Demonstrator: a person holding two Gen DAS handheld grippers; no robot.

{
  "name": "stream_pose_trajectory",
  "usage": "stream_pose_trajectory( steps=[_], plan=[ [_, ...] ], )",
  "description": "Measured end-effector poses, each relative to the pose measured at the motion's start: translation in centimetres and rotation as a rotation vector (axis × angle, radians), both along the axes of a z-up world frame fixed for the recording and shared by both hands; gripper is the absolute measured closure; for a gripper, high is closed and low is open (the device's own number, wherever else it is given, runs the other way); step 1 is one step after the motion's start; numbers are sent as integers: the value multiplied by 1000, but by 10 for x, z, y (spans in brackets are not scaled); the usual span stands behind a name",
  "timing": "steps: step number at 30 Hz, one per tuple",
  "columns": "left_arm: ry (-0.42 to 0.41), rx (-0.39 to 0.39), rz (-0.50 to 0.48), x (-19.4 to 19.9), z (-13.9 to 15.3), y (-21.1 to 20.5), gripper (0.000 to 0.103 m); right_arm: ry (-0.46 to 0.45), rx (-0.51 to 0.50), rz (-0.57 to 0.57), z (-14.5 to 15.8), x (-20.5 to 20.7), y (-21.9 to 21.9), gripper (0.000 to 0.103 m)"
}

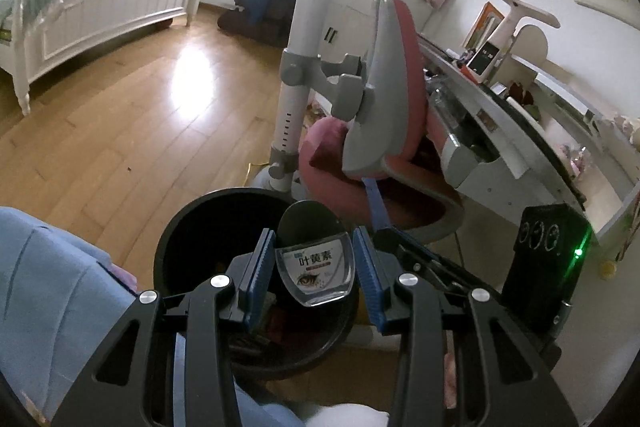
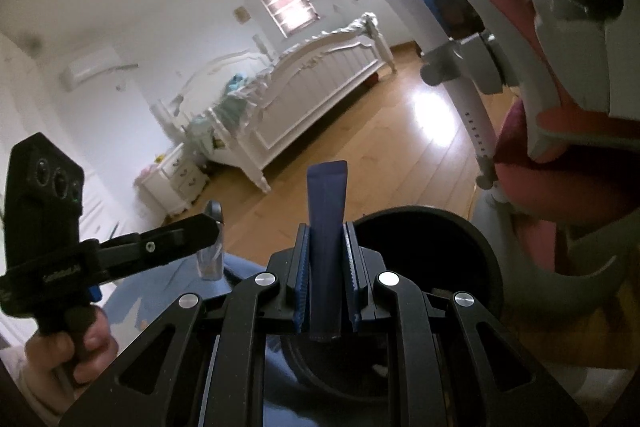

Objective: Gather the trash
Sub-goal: 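Carry the eye-drop bottle and blue stick over the black bin and open both tools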

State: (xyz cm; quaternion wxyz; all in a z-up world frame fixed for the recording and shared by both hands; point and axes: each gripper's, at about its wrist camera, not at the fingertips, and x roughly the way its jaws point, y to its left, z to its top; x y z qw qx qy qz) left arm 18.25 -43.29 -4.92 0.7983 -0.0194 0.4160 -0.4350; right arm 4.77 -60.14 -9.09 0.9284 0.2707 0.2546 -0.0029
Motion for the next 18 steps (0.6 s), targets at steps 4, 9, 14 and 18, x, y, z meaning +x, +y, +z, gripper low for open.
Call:
stream_pose_trajectory(
  steps=[4, 9, 14, 18],
  plan=[
    [-3, 23, 9, 6, -5, -5, 60, 29, 20, -5, -10, 12, -8, 67],
    [-63, 49, 48, 4, 6, 5, 29, 13, 36, -34, -10, 8, -8, 30],
    [-92, 44, 68, -8, 29, 37, 25, 15, 41, -14, -5, 4, 5, 30],
    [-105, 46, 98, -25, 43, 85, 25, 21, 33, 24, 4, -3, 29, 30]
  ],
)
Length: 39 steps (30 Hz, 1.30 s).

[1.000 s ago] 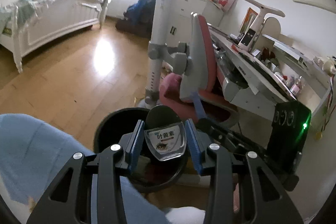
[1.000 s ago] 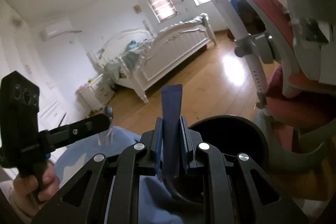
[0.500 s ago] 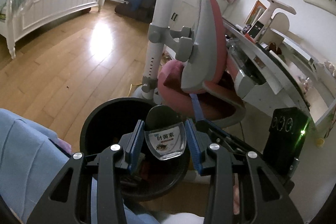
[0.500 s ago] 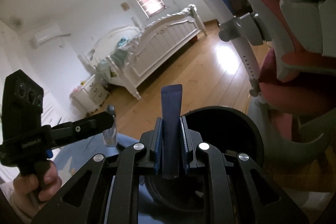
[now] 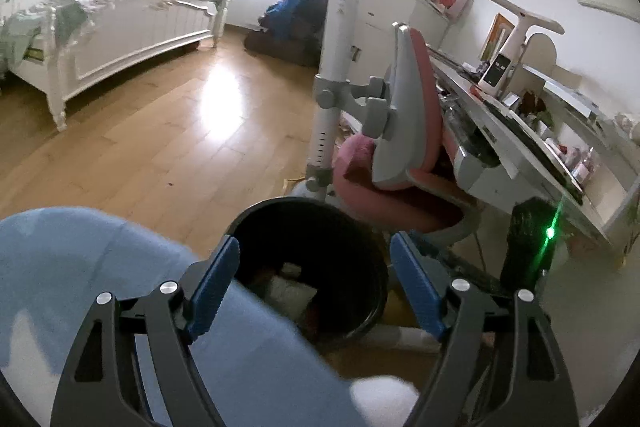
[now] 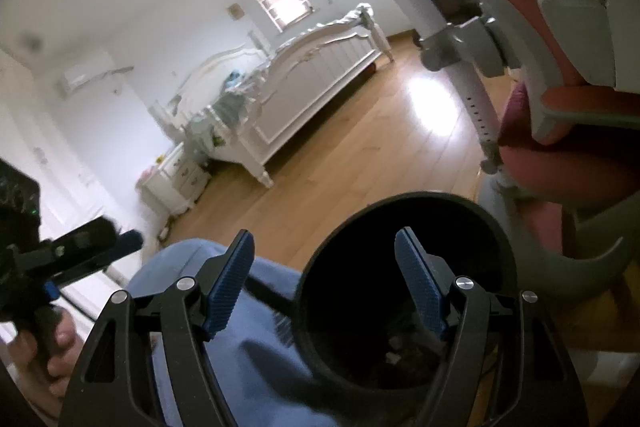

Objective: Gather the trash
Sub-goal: 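Carry the eye-drop bottle and blue stick over the black bin and open both tools, then grasp the gold wrapper with the left tool while the right tool grasps the yellow bag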

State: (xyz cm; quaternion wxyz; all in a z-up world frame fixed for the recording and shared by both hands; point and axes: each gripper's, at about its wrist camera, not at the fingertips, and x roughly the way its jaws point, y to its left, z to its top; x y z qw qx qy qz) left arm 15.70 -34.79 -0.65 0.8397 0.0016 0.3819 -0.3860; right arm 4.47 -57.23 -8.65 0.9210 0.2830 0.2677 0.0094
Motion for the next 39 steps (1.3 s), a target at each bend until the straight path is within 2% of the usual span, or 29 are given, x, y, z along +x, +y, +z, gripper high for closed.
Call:
stream_pose_trajectory(
  steps=[6, 11, 14, 18, 20, 21, 22, 27, 30, 31, 34, 36, 38, 39],
  plan=[
    [23, 44, 106, -6, -4, 88, 25, 27, -1, 130, 16, -13, 57, 27],
    [105, 50, 225, 0, -26, 156, 25, 114, 17, 385, 15, -22, 149, 20],
    [157, 44, 251, 2, -42, 179, 25, 180, 26, 537, 6, -22, 212, 18],
    [186, 49, 255, 4, -58, 189, 25, 278, -50, 611, -12, -16, 278, 18],
    [190, 51, 246, 4, -63, 190, 25, 274, -119, 607, -14, -17, 297, 25],
    [188, 58, 240, 4, -65, 189, 25, 277, -173, 611, -13, -16, 304, 56],
    [185, 62, 234, 2, -66, 188, 25, 293, -202, 639, -14, -15, 312, 65],
    [161, 88, 194, 2, -72, 179, 25, 261, -215, 628, -7, -24, 301, 73],
    [150, 106, 169, 5, -76, 166, 25, 244, -220, 546, 1, -31, 273, 76],
    [148, 117, 156, 6, -78, 160, 25, 237, -215, 506, 4, -34, 260, 84],
    [123, 193, 125, 7, -89, 140, 27, 199, -190, 407, 9, -43, 220, 87],
    [111, 249, 120, 7, -98, 130, 35, 194, -182, 383, 10, -44, 203, 88],
    [40, 289, 126, 1, -99, 123, 48, 193, -169, 389, 8, -44, 197, 88],
    [20, 310, 134, 0, -99, 121, 59, 197, -166, 396, 6, -44, 196, 88]
  ],
)
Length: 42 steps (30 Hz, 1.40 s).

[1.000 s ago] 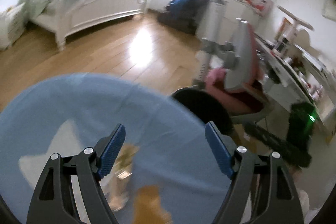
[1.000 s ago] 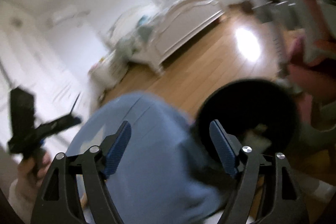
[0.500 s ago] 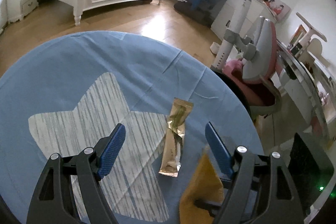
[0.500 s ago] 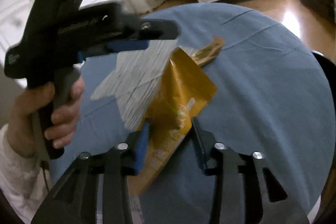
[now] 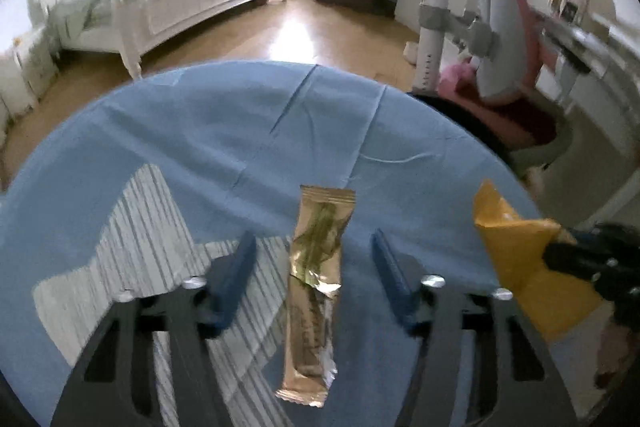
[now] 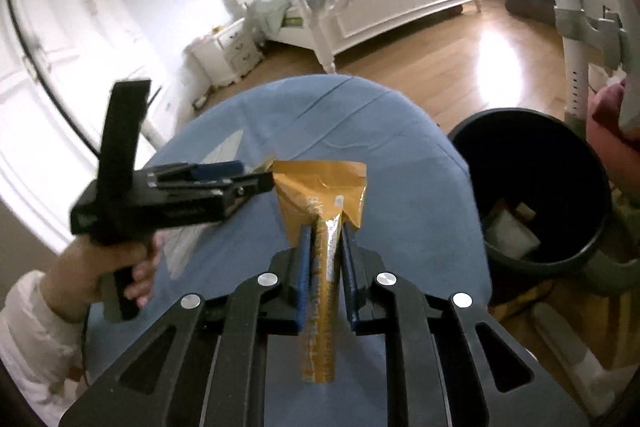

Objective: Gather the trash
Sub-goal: 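Grasp the gold wrapper with the left tool while the right tool grasps the yellow bag, then carry the gold wrapper and yellow bag over the black bin and open both tools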

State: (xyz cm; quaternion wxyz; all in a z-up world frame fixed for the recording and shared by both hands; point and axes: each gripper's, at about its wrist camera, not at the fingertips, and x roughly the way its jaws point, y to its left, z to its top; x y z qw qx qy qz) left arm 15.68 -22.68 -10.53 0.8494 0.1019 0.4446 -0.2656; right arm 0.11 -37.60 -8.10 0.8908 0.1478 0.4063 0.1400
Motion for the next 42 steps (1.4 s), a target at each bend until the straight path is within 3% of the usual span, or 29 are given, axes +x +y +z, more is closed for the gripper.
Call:
stream_pose_trajectory(
  steps=[2, 4, 8, 12, 15, 21, 25, 29, 33, 42],
  plan=[
    [-11, 6, 22, 1, 1, 3, 77, 25, -1, 26, -6, 3, 4, 88],
    [10, -30, 47, 6, 2, 13, 83, 42, -12, 39, -11, 10, 11, 85],
    [-1, -61, 94, 6, 9, 26, 86, 35, -83, 92, -16, 28, 40, 82],
    [-20, -112, 95, -1, 28, 27, 88, -40, -22, 91, -7, 26, 29, 91],
    [-46, -187, 71, -6, 59, 14, 88, -119, 50, 26, 13, 26, -1, 91],
    [-101, -327, -52, -10, 117, -49, 87, -381, 30, -242, 74, 2, -84, 91],
    [-124, -361, -156, -5, 137, -105, 87, -434, 2, -353, 87, -6, -126, 91],
    [-149, -355, -239, 0, 137, -156, 87, -430, -25, -422, 82, 2, -155, 91],
    [-112, -322, -266, 16, 114, -197, 87, -404, -76, -453, 65, 14, -175, 91],
    [-44, -272, -272, 34, 77, -218, 87, -331, -93, -463, 24, 51, -200, 91]
  ],
)
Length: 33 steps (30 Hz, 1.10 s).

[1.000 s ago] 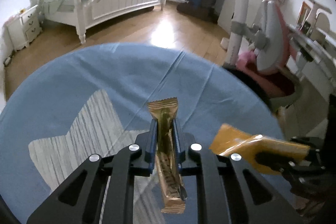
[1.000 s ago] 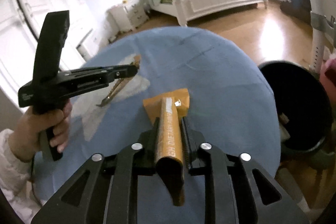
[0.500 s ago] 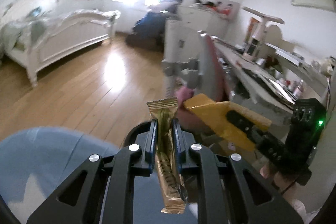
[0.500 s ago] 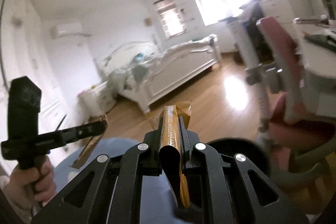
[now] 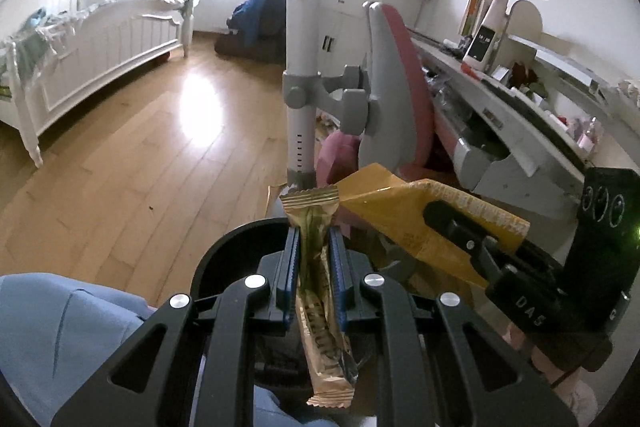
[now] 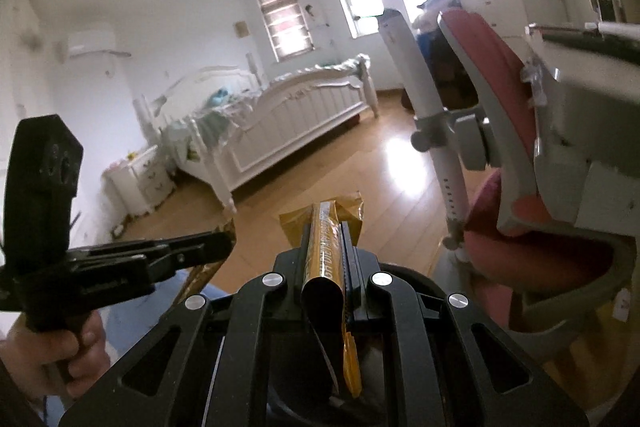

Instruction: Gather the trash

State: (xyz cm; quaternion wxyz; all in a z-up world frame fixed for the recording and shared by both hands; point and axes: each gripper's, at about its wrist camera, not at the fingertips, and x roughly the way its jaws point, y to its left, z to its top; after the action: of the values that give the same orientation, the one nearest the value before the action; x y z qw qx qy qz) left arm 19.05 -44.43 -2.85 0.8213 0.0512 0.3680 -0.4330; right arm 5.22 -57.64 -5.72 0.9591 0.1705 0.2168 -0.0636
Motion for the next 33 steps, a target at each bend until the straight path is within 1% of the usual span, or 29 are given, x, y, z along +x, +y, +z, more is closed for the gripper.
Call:
stream_pose_trajectory(
  steps=[9, 11, 12, 13, 14, 16, 17, 20, 22, 23, 24, 25, 28, 30, 32, 33],
  plan=[
    [25, 23, -12, 17, -17, -15, 85, 35, 3, -5, -18, 20, -12, 90],
    [25, 27, -16, 20, -19, -18, 82, 54, -9, -7, -21, 26, -13, 77],
    [23, 31, -15, 21, -19, -19, 73, 62, -23, -20, -23, 30, -13, 57],
    [18, 34, -9, 23, -19, -20, 52, 62, -33, -29, -23, 30, -11, 37],
    [6, 34, 3, 24, -18, -18, 46, 57, -40, -35, -24, 31, -11, 34],
    [-34, 16, 38, 24, -13, -9, 20, 63, -53, -37, -25, 33, -10, 32],
    [-50, 7, 44, 23, -10, -5, 17, 68, -56, -38, -26, 33, -10, 32],
    [-87, 0, 51, 16, 1, 11, 16, 64, -64, -37, -22, 26, -3, 32],
    [-99, -4, 64, 9, 9, 25, 11, 59, -69, -33, -18, 19, 4, 32],
    [-109, -7, 82, 4, 13, 35, 10, 57, -70, -28, -15, 15, 9, 32],
    [-117, -9, 101, -2, 18, 46, 7, 58, -71, -22, -11, 11, 15, 31],
    [-122, -10, 116, -6, 21, 54, 5, 58, -69, -12, -7, 5, 22, 26],
    [-134, -19, 182, -24, 33, 93, 5, 40, -40, 23, 5, -11, 44, 20],
    [-136, -23, 237, -38, 41, 128, 5, 37, -19, 62, 13, -18, 61, 19],
    [-137, -19, 287, -52, 45, 161, 5, 34, 11, 125, 22, -24, 85, 15],
    [-137, -10, 323, -60, 46, 181, 5, 34, 29, 175, 27, -26, 101, 14]
  ],
)
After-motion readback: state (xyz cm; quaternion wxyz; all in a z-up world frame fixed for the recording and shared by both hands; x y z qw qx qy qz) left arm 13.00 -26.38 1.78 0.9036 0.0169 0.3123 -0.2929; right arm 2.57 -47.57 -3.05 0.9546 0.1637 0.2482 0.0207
